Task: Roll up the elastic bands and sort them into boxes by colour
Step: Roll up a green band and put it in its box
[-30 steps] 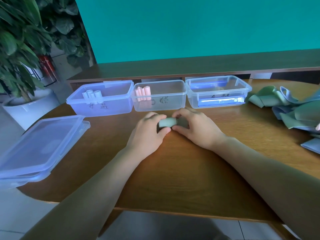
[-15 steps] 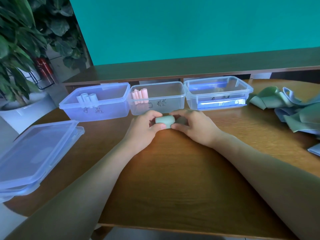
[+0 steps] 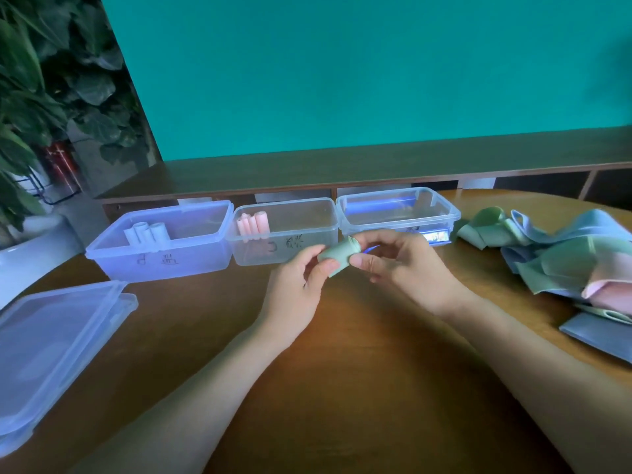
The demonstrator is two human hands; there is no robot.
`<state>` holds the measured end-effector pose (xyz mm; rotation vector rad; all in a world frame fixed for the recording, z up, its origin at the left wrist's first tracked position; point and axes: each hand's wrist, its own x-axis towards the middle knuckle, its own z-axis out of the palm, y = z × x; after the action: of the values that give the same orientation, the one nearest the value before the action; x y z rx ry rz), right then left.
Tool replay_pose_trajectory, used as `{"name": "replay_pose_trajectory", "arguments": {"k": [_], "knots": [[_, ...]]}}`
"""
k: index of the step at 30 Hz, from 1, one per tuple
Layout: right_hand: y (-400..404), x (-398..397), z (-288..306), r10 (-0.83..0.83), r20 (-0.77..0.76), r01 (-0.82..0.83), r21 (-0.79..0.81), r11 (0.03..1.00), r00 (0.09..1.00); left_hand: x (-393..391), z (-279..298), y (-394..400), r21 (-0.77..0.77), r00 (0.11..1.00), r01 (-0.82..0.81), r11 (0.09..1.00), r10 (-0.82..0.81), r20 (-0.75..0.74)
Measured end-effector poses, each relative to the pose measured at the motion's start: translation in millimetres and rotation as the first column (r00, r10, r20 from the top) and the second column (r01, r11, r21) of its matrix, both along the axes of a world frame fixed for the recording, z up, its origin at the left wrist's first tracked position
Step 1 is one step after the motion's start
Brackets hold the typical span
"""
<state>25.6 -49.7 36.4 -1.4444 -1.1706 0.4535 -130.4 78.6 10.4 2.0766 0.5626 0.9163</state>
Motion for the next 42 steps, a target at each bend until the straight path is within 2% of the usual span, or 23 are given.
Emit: {"name": "replay_pose_trajectory", "arguments": {"k": [6,11,15,18,20,23,31,42], "knots": [[-15,34,34,0.002,0.104,0.003,-0.053,0.999,0.995,42,7,-14,-0.009,0.998,-0.011,1.000,0.012,0.066],[-7,62,53,-0.100,0.200,0.113,-0.055,0.992,0.975,65,11,-15,-0.059,0.985,-0.050,0.997,0.059,0.161],[10,90,67,-0.206,0.249,0.223,-0.042,0.974,0.946,76,4,-4,0.002,0.980,-0.101,0.995,0.100,0.174],[35,111,73,-0.270,0.392,0.337,-0.111,0.935,0.879,78,1,-1,0.099,0.980,-0.124,0.987,0.106,0.168],[54,119,74,-0.247,0.481,0.372,-0.183,0.910,0.841,78,1,-1,0.164,0.980,-0.145,0.976,0.119,0.158],[82,126,69,-0.176,0.564,0.384,-0.275,0.881,0.807,78,0,1,0.183,0.984,-0.149,0.972,0.127,0.128],[121,135,48,-0.048,0.552,0.335,-0.433,0.837,0.833,78,0,5,0.132,0.993,-0.109,0.985,0.102,0.055],[129,129,38,-0.122,0.454,0.310,-0.367,0.877,0.883,79,-3,7,0.104,0.995,-0.100,0.990,0.097,0.034]]}}
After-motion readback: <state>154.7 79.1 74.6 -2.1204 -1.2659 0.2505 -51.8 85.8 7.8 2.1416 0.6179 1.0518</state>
